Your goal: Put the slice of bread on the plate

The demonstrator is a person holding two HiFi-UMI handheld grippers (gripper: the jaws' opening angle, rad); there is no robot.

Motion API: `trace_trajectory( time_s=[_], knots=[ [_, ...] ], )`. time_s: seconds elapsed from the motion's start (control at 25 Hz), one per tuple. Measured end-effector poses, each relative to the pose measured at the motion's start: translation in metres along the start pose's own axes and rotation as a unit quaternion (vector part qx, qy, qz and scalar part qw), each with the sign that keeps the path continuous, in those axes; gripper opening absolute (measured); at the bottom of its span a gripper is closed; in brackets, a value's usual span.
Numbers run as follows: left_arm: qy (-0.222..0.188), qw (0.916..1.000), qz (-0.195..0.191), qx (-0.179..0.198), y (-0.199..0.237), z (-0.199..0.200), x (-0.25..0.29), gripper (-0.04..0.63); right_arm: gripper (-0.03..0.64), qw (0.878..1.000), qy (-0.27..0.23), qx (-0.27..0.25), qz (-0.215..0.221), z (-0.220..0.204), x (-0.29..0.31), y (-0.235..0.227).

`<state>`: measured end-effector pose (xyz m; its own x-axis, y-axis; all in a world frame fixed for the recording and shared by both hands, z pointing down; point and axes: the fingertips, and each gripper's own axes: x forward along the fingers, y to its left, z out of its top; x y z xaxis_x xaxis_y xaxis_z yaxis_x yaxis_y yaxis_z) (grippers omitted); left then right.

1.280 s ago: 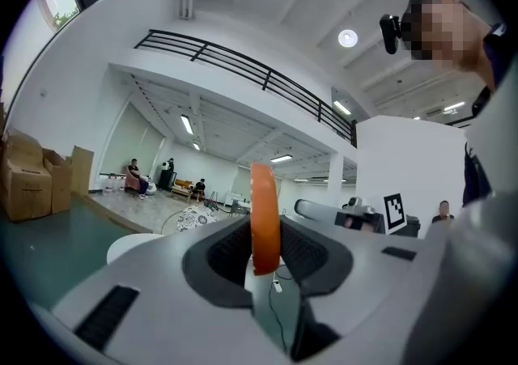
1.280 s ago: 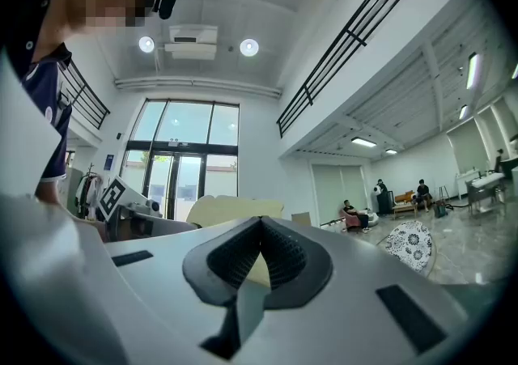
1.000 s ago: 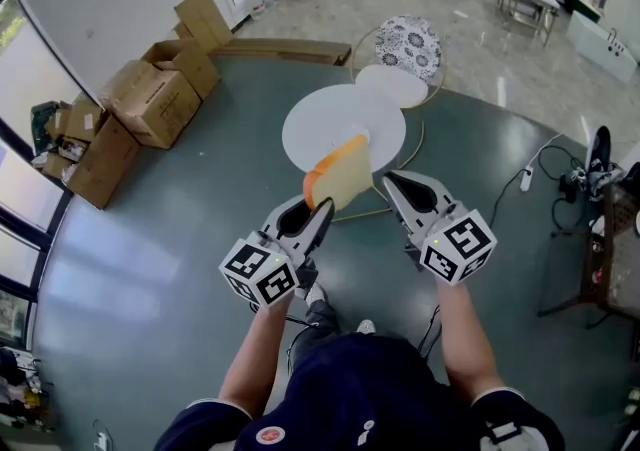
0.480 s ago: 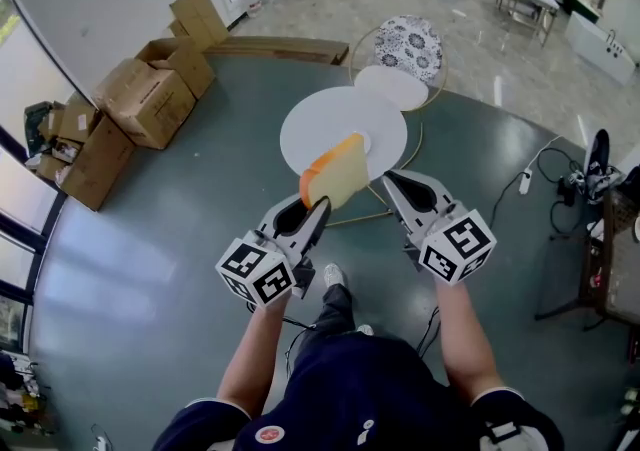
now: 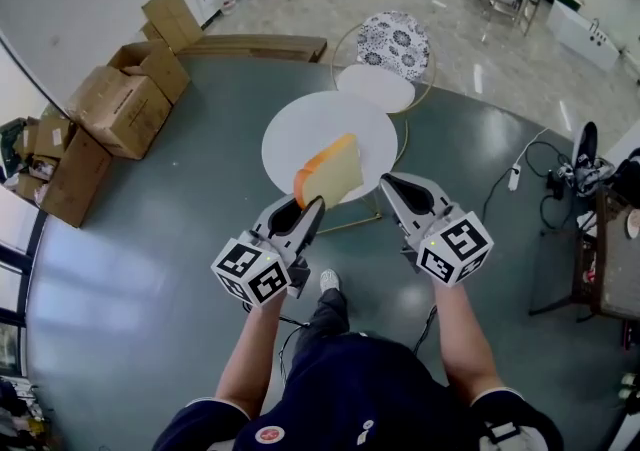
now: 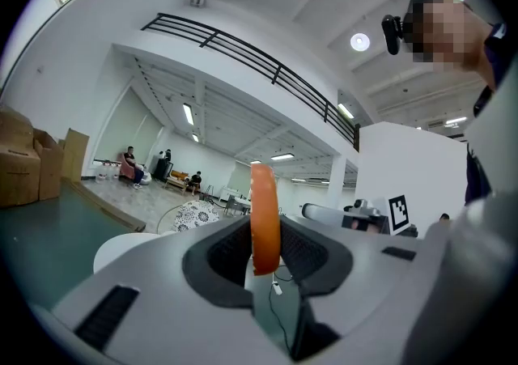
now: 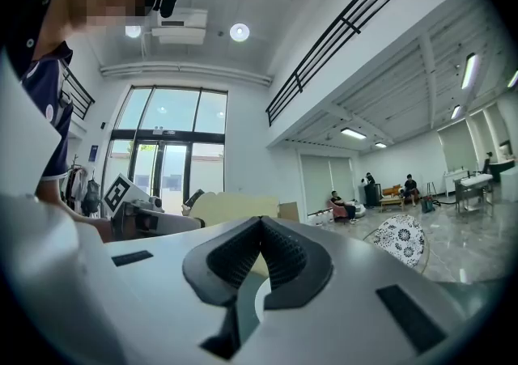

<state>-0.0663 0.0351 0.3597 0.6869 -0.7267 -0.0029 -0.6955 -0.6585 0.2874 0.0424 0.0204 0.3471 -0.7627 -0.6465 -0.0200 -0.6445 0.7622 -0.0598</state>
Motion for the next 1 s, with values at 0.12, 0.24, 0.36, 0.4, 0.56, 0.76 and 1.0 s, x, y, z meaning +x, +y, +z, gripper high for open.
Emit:
trace_trajectory(
  time_s=[0.12,0.24,0.36,0.4,0.56,0.76,1.0],
  knots=[
    [0.004,1.0000,-0.006,-0.007,0.025,0.001,0.016,0.098,0.008,1.000,0.007,0.001,-0.007,-0.005,0.021,-0.016],
    [0.009,0.9998,-0.009,-0.014,0.046,0.000,0.030,0.098,0.006,1.000,0.015,0.001,-0.011,-0.010,0.039,-0.030],
    [0.015,0.9996,-0.014,-0.021,0.066,-0.001,0.043,0.098,0.006,1.000,0.022,0.004,-0.017,-0.016,0.055,-0.043],
    [0.017,0.9995,-0.016,-0.023,0.074,0.000,0.048,0.098,0.006,0.999,0.024,0.005,-0.020,-0.016,0.063,-0.048],
    [0.027,0.9988,-0.026,-0.030,0.106,0.004,0.067,0.098,0.006,0.999,0.030,0.004,-0.030,-0.018,0.093,-0.067],
    [0.045,0.9973,-0.043,-0.039,0.138,0.009,0.085,0.097,0.006,0.998,0.036,0.005,-0.049,-0.020,0.125,-0.088],
    [0.057,0.9951,-0.059,-0.055,0.166,0.005,0.105,0.097,0.006,0.997,0.042,0.011,-0.067,-0.025,0.153,-0.109]
  ],
)
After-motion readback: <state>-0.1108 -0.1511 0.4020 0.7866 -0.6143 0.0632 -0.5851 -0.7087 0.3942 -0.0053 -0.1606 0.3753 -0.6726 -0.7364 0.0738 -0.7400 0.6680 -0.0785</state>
